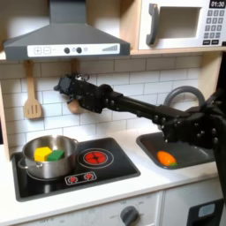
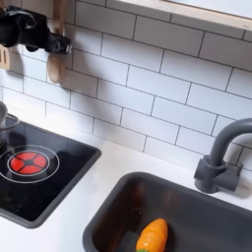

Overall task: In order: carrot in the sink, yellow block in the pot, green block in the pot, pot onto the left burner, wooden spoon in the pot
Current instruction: 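Take the wooden spoon off the wall and put it in the pot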

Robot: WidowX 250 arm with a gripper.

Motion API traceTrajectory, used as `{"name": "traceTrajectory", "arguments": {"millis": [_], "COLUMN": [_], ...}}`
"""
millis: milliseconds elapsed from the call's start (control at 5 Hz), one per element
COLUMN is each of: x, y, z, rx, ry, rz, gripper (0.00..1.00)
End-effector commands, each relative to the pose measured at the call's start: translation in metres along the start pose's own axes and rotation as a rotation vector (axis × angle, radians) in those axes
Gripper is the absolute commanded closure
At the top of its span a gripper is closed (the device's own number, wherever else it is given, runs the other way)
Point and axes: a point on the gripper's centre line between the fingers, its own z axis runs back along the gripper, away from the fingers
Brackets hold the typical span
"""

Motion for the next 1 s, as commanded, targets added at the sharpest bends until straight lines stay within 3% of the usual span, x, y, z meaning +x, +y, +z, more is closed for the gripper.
{"name": "traceTrajectory", "arguments": {"millis": [0,200,400,800], "x": [0.002,0.004,0.011,0.024], "y": [-0.002,-0.006,-0.007,-0.005], "z": [0.007,0.010,0.024,0.038], "rx": [0.000,-0.008,-0.003,0.024], "ry": [-0.019,-0.027,-0.053,-0.093], "rz": [-0.003,-0.002,-0.011,-0.020], "gripper": [1.00,1.00,1.00,1.00]}}
